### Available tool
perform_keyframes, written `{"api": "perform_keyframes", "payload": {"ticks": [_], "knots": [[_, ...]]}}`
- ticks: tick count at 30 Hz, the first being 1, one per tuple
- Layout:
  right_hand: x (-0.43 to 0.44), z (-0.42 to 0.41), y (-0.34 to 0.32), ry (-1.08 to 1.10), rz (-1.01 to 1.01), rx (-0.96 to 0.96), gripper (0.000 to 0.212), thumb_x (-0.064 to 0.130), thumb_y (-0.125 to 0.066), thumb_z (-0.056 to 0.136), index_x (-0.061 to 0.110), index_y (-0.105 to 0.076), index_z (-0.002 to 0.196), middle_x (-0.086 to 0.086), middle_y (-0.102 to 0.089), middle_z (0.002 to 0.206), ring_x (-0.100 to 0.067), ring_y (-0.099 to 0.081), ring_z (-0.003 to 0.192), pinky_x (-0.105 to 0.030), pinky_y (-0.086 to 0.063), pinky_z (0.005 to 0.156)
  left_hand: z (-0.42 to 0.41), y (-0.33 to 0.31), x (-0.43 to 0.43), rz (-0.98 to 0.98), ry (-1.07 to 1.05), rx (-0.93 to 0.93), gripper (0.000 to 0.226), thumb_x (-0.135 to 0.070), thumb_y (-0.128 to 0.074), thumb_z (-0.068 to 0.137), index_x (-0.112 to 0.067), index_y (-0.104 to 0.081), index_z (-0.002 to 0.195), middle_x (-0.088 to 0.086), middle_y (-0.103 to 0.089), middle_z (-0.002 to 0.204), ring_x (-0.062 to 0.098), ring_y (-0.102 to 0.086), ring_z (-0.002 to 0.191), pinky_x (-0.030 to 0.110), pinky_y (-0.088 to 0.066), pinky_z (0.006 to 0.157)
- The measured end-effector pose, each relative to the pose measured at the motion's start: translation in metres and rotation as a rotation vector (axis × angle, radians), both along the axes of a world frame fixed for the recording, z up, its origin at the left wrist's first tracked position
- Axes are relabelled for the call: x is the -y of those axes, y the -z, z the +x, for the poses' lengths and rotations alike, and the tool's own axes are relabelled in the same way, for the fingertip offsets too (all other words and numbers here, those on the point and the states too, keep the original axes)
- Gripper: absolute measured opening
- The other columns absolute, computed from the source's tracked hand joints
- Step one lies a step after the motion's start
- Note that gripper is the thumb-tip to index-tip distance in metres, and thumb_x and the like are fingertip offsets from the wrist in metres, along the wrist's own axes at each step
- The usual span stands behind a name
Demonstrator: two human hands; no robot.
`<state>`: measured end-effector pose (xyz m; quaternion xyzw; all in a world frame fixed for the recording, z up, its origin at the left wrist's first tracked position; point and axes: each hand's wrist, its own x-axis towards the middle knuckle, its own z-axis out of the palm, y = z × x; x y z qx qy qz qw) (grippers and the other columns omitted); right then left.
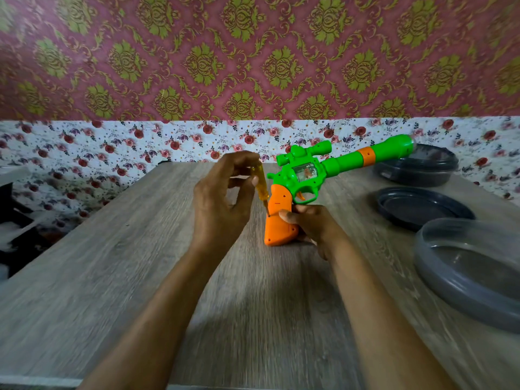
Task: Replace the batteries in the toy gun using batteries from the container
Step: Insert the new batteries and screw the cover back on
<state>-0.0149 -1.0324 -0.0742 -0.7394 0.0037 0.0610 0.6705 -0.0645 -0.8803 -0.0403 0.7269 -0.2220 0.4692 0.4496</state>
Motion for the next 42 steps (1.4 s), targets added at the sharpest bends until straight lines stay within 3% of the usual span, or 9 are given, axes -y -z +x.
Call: {"api": "perform_keyframes", "payload": {"ticks": [3,6,12,16,21,24,28,36,42], "knots": [[0.001,-0.001,-0.001,-0.022,0.006,0.001,0.031,0.012,-0.059,0.088,0.009,-0.060,0.118,-0.015,-0.062,0.121,-0.027,-0.060,0.108,-0.026,-0.048,0.073,-0.001,0.001,0.001,0.065,0.002,0.017,0.033,0.001,-0.058,0.085,-0.020,-0.059,0.110,-0.013,-0.061,0.104,-0.006,-0.059,0.097,0.013,-0.050,0.082],[0.001,0.001,0.001,-0.021,-0.001,0.000,0.029,0.013,-0.059,0.087,0.010,-0.061,0.116,-0.016,-0.062,0.121,-0.029,-0.058,0.113,-0.035,-0.048,0.086,-0.002,0.002,0.002,0.097,0.012,0.030,0.023,-0.013,-0.063,0.085,-0.017,-0.062,0.108,-0.003,-0.058,0.112,0.006,-0.060,0.101,0.019,-0.053,0.079],[0.000,0.004,0.003,-0.011,0.010,-0.015,0.029,0.013,-0.060,0.087,0.012,-0.061,0.115,-0.014,-0.062,0.120,-0.028,-0.058,0.113,-0.036,-0.047,0.086,0.001,0.002,0.001,0.066,-0.084,0.052,0.014,-0.012,-0.069,0.083,-0.008,-0.064,0.095,-0.004,-0.056,0.093,0.007,-0.058,0.080,0.023,-0.052,0.069],[0.001,0.005,0.005,0.007,0.053,-0.030,0.031,0.014,-0.063,0.085,0.012,-0.061,0.116,-0.011,-0.062,0.117,-0.022,-0.058,0.103,-0.034,-0.046,0.083,0.000,0.002,0.001,0.066,-0.082,0.030,0.026,-0.004,-0.062,0.086,-0.006,-0.060,0.112,-0.006,-0.064,0.103,0.003,-0.061,0.095,0.016,-0.050,0.084],[0.001,0.007,0.007,0.005,0.048,-0.026,0.031,0.015,-0.064,0.084,0.013,-0.061,0.115,-0.011,-0.062,0.119,-0.026,-0.057,0.112,-0.038,-0.047,0.090,-0.002,0.002,0.004,0.140,-0.047,0.063,0.030,0.002,-0.059,0.085,-0.012,-0.065,0.112,-0.006,-0.059,0.117,0.003,-0.056,0.111,0.019,-0.049,0.090],[0.000,0.009,0.007,-0.006,0.029,-0.017,0.028,0.016,-0.063,0.085,0.016,-0.062,0.113,-0.011,-0.063,0.120,-0.024,-0.058,0.108,-0.040,-0.047,0.093,-0.002,0.003,0.005,0.125,-0.058,0.068,0.020,-0.010,-0.068,0.083,-0.012,-0.069,0.103,-0.001,-0.056,0.110,-0.004,-0.053,0.102,0.018,-0.049,0.079],[-0.001,0.007,0.006,-0.015,0.036,-0.012,0.032,0.014,-0.061,0.086,0.012,-0.061,0.118,-0.011,-0.063,0.120,-0.024,-0.059,0.107,-0.035,-0.046,0.086,0.000,0.004,0.003,0.091,-0.084,0.075,0.017,-0.014,-0.069,0.083,-0.011,-0.068,0.100,-0.001,-0.055,0.096,0.005,-0.055,0.084,0.022,-0.049,0.068],[0.000,0.008,0.007,-0.017,0.051,-0.011,0.033,0.013,-0.062,0.085,0.012,-0.061,0.118,-0.013,-0.063,0.120,-0.028,-0.059,0.112,-0.040,-0.047,0.092,-0.001,0.002,0.004,0.161,-0.083,0.096,0.032,0.008,-0.054,0.086,-0.005,-0.065,0.112,-0.004,-0.059,0.111,0.002,-0.055,0.106,0.014,-0.047,0.088],[0.000,0.011,0.010,-0.028,0.023,-0.006,0.033,0.016,-0.063,0.085,0.014,-0.062,0.118,-0.009,-0.063,0.116,-0.024,-0.059,0.106,-0.037,-0.049,0.089,0.000,0.004,0.004,0.108,-0.091,0.091,0.015,-0.011,-0.070,0.083,-0.008,-0.069,0.098,-0.001,-0.054,0.097,0.002,-0.054,0.086,0.018,-0.048,0.069]]}}
